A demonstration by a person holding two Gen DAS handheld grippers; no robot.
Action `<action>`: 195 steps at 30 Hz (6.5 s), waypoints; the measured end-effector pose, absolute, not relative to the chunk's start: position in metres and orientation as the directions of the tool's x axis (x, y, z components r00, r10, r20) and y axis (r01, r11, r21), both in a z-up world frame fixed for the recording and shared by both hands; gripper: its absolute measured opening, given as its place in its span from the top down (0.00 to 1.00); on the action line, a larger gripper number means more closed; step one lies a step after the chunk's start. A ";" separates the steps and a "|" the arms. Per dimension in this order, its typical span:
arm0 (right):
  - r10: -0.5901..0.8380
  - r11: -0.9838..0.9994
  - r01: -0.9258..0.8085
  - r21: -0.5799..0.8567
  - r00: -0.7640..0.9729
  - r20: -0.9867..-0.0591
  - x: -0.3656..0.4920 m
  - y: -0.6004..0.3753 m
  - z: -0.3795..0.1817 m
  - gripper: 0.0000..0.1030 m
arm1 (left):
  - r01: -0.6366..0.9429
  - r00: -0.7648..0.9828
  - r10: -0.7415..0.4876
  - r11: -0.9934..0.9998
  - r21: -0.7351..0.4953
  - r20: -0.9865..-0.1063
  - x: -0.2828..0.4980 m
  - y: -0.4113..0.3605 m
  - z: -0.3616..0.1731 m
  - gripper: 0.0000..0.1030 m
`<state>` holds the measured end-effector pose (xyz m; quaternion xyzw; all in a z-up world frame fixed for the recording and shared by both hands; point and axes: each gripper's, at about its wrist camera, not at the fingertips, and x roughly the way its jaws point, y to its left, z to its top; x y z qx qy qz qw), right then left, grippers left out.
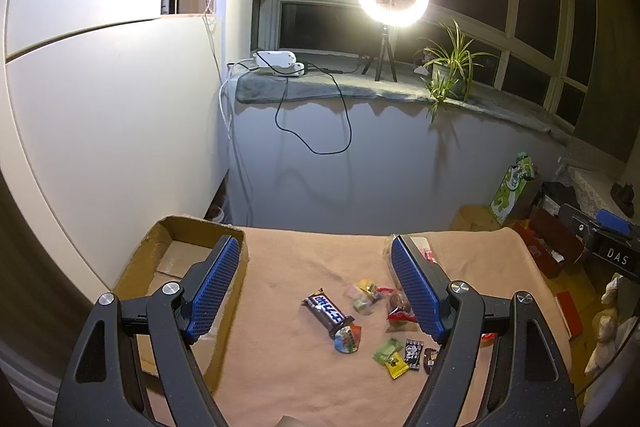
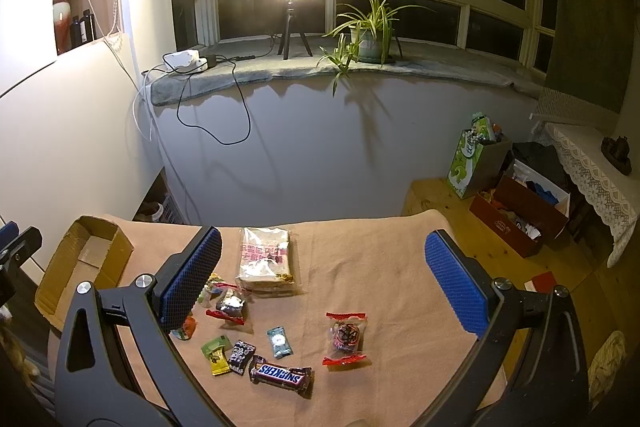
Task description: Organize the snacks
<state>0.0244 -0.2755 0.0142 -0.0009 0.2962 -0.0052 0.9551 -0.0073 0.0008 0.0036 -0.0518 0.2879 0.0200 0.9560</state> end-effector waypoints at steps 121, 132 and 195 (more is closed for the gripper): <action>0.098 0.995 0.001 0.102 0.278 -0.956 0.125 -0.327 -0.219 0.44 | -0.161 0.321 -0.198 0.952 -0.260 -0.926 0.134 0.000 -0.203 0.67; 0.092 0.996 -0.005 0.094 0.279 -0.956 0.139 -0.332 -0.229 0.63 | -0.138 0.339 -0.194 0.958 -0.252 -0.921 0.134 0.006 -0.203 0.74; 0.414 0.628 -0.758 0.175 0.135 -0.900 0.173 0.116 -0.170 0.63 | -0.442 0.458 0.017 0.872 -0.212 -0.889 0.047 0.194 -0.155 0.73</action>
